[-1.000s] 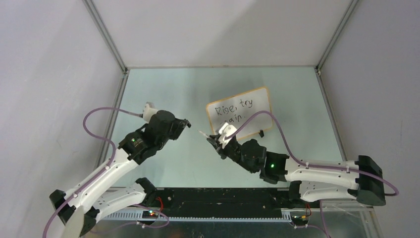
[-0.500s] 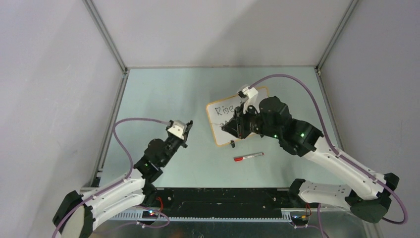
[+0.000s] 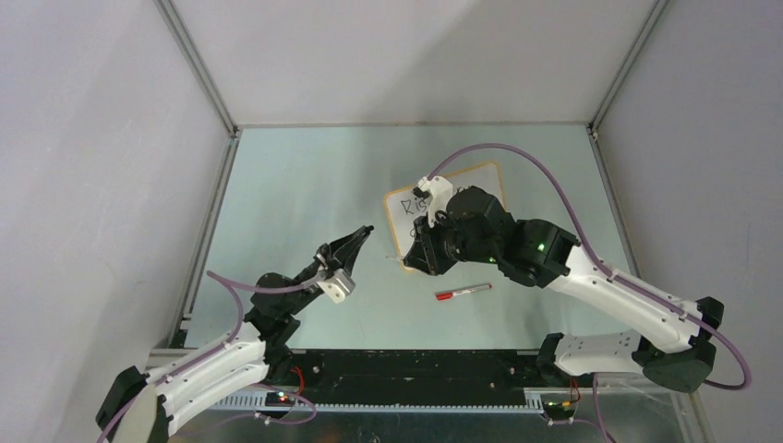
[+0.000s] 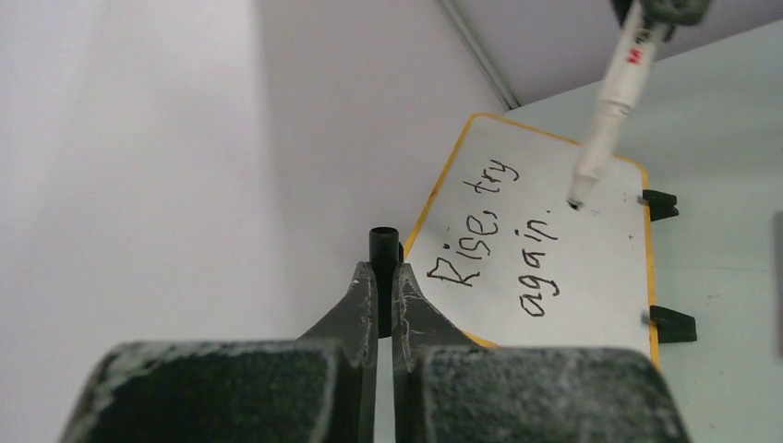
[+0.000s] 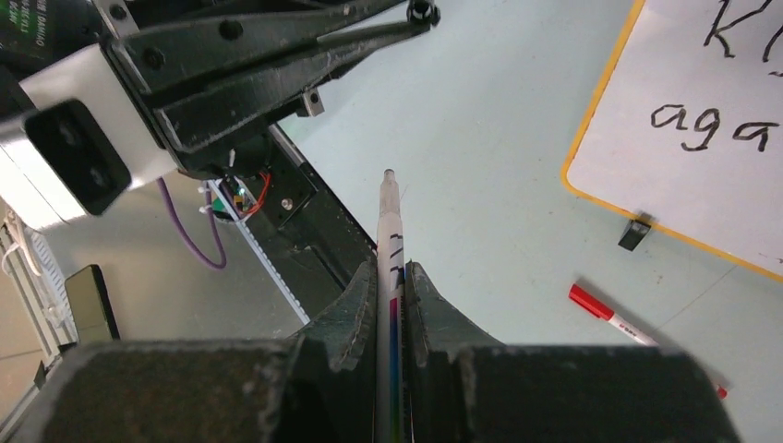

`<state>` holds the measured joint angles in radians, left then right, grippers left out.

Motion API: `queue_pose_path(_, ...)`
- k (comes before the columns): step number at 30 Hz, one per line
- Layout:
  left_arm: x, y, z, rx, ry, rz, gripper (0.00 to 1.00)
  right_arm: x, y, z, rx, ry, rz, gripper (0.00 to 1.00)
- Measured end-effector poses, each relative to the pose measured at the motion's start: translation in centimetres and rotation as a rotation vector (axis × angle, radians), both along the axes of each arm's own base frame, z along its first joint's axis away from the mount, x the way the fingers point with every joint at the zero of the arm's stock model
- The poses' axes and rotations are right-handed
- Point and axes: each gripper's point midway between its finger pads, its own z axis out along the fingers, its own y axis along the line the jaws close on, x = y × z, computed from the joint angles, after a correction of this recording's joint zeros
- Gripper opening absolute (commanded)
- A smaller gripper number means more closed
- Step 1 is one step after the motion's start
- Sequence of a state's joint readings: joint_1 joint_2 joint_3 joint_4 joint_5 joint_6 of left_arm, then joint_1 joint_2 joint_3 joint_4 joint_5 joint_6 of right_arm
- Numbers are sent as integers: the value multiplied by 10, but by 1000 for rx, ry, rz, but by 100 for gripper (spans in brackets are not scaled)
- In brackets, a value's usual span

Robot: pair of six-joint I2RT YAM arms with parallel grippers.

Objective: Write a sentence on the whiteboard
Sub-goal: Insert the whiteboard marker without the cap into the pen cap.

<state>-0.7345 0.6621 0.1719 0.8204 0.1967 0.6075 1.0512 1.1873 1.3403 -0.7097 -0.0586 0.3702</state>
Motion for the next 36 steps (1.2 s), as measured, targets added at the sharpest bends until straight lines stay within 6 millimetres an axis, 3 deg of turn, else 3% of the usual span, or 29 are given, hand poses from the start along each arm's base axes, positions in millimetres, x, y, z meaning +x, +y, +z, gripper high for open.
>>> queue_pose_path(8, -15, -12, -3, 88, -80, -80, 0, 3, -2, 16, 8, -38, -24, 0)
queue_pose_path(36, -35, -26, -5, 119, -116, -194, 0, 17, -2, 17, 4, -52, -54, 0)
